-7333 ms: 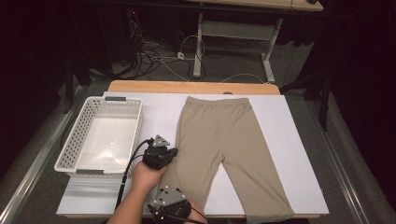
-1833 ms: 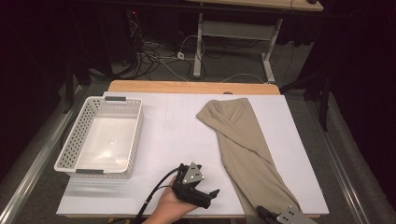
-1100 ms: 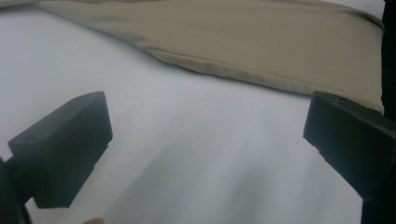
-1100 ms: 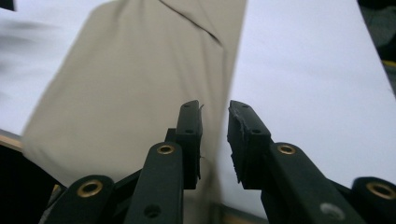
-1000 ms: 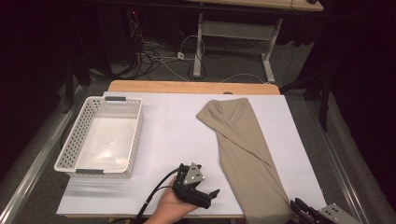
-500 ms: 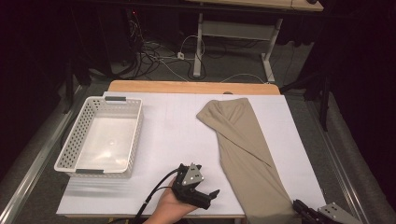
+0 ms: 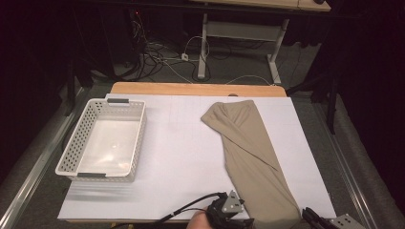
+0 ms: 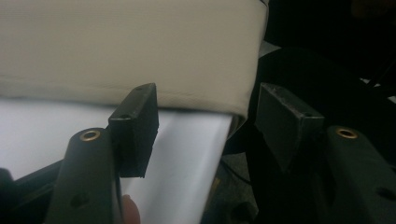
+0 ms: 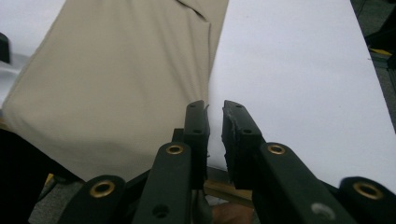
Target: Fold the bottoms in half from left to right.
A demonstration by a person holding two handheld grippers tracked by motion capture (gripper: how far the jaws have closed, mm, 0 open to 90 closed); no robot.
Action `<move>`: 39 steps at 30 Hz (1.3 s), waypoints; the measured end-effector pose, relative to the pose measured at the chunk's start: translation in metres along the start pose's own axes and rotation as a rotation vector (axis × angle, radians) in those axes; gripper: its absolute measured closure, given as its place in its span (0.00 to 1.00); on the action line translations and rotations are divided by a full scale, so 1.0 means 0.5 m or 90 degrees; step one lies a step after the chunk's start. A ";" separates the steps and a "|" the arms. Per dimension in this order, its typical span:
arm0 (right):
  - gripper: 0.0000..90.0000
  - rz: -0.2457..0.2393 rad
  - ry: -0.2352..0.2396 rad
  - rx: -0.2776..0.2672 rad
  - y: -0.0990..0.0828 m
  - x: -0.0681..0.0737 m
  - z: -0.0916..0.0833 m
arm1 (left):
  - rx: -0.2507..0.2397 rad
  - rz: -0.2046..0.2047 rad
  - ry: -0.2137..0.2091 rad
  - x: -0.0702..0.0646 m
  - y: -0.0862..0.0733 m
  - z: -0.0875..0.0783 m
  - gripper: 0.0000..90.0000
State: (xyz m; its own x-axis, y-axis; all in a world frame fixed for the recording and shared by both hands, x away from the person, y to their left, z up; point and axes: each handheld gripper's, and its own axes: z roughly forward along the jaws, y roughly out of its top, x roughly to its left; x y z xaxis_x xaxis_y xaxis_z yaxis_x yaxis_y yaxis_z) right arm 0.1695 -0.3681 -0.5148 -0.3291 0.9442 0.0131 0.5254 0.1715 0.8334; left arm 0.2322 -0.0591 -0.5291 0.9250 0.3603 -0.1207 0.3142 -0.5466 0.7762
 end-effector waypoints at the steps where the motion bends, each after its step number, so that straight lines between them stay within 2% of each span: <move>1: 0.89 -0.002 0.001 0.000 0.000 0.002 -0.001 | 0.002 0.014 0.014 -0.007 -0.001 0.008 0.45; 3: 0.89 -0.004 0.006 -0.002 0.001 0.006 -0.001 | -0.007 0.035 0.041 -0.016 0.000 0.018 0.48; 7: 0.89 -0.014 0.007 -0.001 0.004 0.015 -0.001 | 0.000 0.063 0.062 -0.029 0.008 0.032 0.63; 11: 0.89 -0.013 0.007 -0.007 0.007 0.017 -0.005 | 0.012 0.077 0.063 -0.033 0.013 0.035 0.69; 15: 0.89 -0.007 0.005 -0.002 0.004 0.017 -0.003 | 0.006 0.086 0.054 -0.036 0.011 0.035 0.78; 18: 0.89 -0.009 0.005 -0.005 0.005 0.019 -0.005 | -0.002 0.077 0.025 -0.032 0.010 0.033 0.93; 20: 0.89 -0.009 0.006 -0.004 0.005 0.019 -0.005 | -0.001 0.037 -0.019 -0.014 0.013 0.028 0.94; 21: 0.89 -0.008 0.008 -0.005 0.005 0.019 -0.005 | -0.006 0.020 -0.023 -0.008 0.010 0.022 0.94; 24: 0.87 -0.011 0.016 -0.010 0.009 0.022 -0.004 | -0.010 0.026 -0.012 -0.003 0.003 0.002 0.94; 29: 0.83 -0.021 0.045 -0.020 0.028 0.027 0.010 | -0.017 0.009 0.015 0.007 -0.017 -0.040 0.94; 33: 0.77 -0.025 0.078 -0.026 0.051 0.039 0.040 | -0.017 -0.006 0.032 0.009 -0.041 -0.071 0.94; 39: 0.66 -0.047 0.121 -0.026 0.088 0.076 0.095 | -0.018 -0.034 0.065 0.011 -0.082 -0.124 0.94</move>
State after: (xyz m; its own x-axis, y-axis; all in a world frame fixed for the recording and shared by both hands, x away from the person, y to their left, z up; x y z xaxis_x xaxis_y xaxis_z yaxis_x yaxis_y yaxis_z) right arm 0.2173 -0.3113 -0.5037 -0.5102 0.8585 0.0520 0.4637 0.2236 0.8573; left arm 0.2109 0.0123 -0.5232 0.8801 0.4642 -0.0996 0.3546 -0.5033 0.7880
